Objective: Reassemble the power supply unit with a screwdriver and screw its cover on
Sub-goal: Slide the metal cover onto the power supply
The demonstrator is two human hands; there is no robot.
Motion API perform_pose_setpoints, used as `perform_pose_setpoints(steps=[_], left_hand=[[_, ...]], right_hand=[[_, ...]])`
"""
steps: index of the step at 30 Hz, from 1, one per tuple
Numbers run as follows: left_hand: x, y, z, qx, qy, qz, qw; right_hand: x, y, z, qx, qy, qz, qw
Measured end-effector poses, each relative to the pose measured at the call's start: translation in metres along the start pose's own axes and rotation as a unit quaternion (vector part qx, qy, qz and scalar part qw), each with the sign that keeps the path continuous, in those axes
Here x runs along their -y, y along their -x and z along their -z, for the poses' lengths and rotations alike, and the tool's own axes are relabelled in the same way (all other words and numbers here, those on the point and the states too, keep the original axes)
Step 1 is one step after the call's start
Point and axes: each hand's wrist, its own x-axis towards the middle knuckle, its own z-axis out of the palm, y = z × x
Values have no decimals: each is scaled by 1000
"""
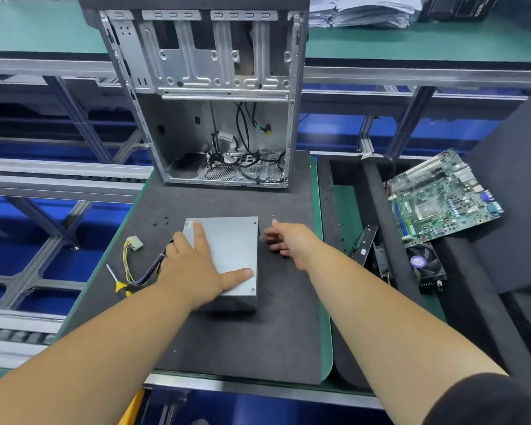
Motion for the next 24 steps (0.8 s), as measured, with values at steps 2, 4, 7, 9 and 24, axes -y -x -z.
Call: perform_pose_setpoints(steps=[2, 4, 7, 9, 24], left_hand=[[0, 1, 0, 0, 3, -2, 1000], [1, 1, 0, -3, 12, 0, 1000], [1, 3, -2, -17, 34, 4, 999], [2, 4, -4, -30, 62, 1, 998], [27, 32, -12, -168, 246, -151, 943]], right_hand=[[-4, 0, 0, -8, 3, 2, 1000], [-5, -1, -4, -4, -8, 2, 1000], [-7, -3, -11, -6, -59, -8, 998], [-6, -3, -16, -11, -99, -29, 995], [11, 45, -52, 13, -280, 81, 956]])
